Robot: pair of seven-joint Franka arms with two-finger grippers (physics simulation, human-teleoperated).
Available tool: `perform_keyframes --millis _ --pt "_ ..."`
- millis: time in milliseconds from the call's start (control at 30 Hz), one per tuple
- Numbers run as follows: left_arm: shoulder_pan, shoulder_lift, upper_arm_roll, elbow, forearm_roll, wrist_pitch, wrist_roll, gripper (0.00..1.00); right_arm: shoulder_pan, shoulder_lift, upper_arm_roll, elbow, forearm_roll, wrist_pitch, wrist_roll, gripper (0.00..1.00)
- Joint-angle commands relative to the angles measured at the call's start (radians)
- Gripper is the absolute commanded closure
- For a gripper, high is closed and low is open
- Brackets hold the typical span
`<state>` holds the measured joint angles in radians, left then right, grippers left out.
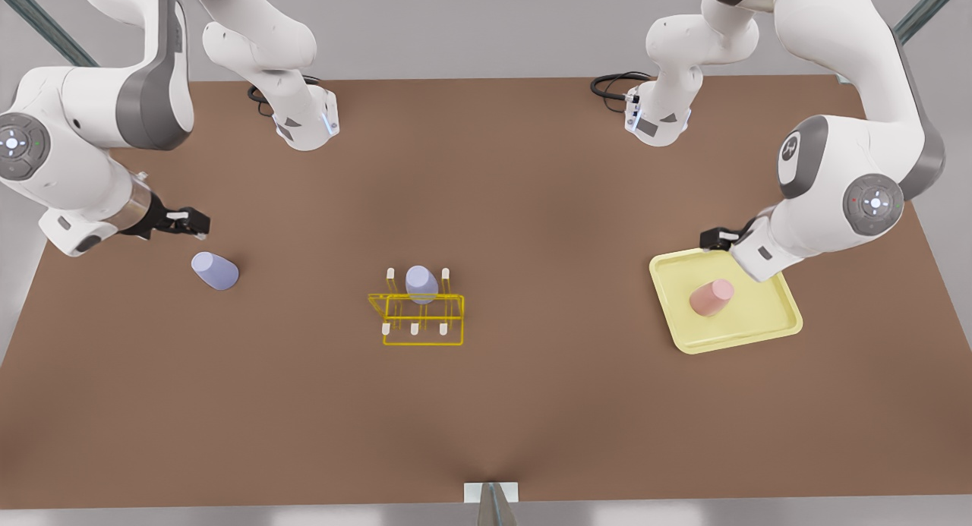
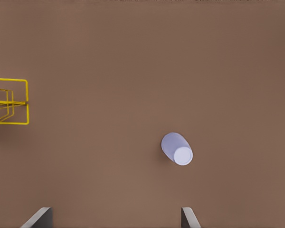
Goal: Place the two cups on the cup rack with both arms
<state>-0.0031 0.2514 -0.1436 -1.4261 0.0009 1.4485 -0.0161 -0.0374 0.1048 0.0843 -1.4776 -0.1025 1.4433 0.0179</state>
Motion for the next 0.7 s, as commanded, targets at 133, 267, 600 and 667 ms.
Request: perform_keyframes --millis 133,267,600,667 --pt "0.0 0.124 0.087 -0.066 -0.004 0.306 -0.053 0.0 -0.033 0.048 0.0 -0.136 -0.019 0.167 0.001 0.0" --pt "0.037 0.203 0.159 -0.24 -0.084 0.607 0.025 0.0 -0.099 0.067 0.002 -0.365 0.01 0.469 -0.001 0.0" --pt "0.022 0.146 0.219 -0.533 -0.079 0.792 0.027 0.0 -0.213 0.127 0.0 -0.515 0.037 0.666 -0.18 0.0" --pt "0.017 0.138 0.219 -0.559 -0.081 0.823 0.025 0.0 -0.219 0.125 -0.001 -0.544 0.029 0.7 -0.182 0.0"
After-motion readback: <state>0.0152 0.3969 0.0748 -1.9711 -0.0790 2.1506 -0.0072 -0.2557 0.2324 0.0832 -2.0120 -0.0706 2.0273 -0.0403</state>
